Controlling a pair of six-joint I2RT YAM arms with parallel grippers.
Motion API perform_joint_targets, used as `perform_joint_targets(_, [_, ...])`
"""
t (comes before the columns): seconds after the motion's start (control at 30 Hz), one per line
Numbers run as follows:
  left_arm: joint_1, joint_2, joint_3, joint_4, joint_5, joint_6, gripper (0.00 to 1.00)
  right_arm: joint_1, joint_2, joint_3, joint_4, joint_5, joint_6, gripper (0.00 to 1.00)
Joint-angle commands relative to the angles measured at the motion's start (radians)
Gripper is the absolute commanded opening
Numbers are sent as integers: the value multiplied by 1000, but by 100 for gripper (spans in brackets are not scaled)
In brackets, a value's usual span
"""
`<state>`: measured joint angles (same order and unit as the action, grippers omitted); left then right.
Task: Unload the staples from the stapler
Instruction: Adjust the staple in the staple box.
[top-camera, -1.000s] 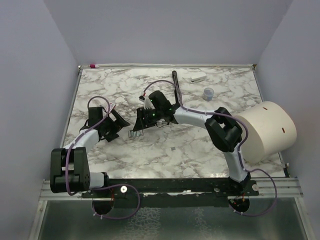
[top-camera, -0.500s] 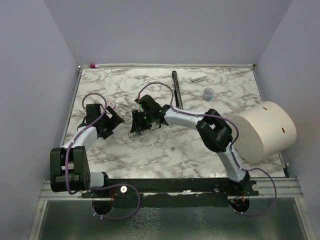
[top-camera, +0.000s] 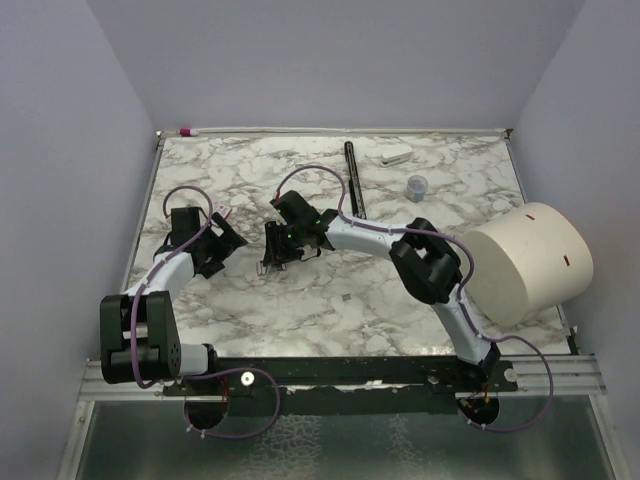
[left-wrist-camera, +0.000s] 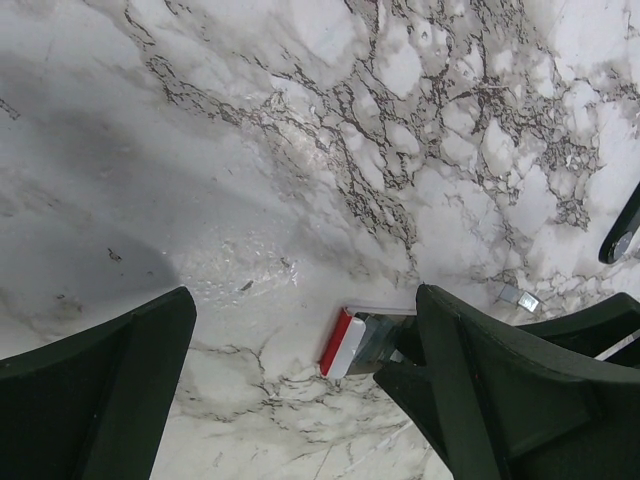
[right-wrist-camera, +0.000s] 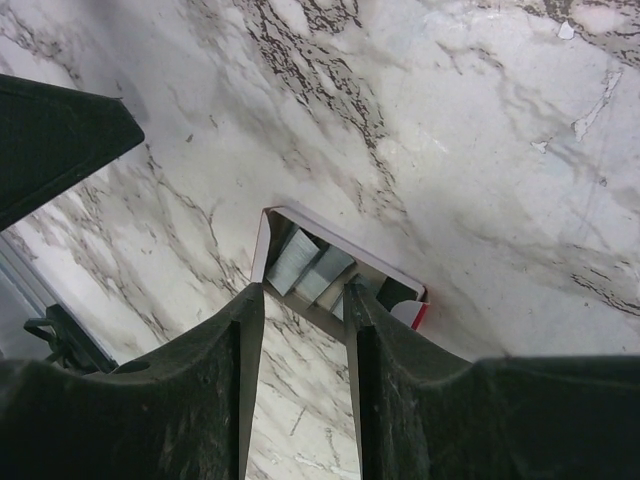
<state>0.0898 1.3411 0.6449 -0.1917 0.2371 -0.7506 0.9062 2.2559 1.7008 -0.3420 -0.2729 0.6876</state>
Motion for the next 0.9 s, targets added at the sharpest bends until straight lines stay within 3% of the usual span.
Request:
perform_joint_targets(0.0, [10, 0, 18, -3, -5, 13, 96, 10, 30, 24, -10, 33, 12, 38])
perform_joint_targets(0.67, [14, 5, 18, 1, 19, 20, 96, 13, 73, 75, 1, -32, 13, 37])
perform_joint_targets(0.87, [14, 39, -5, 71, 121, -9, 96, 15, 75, 83, -1, -30, 7, 37])
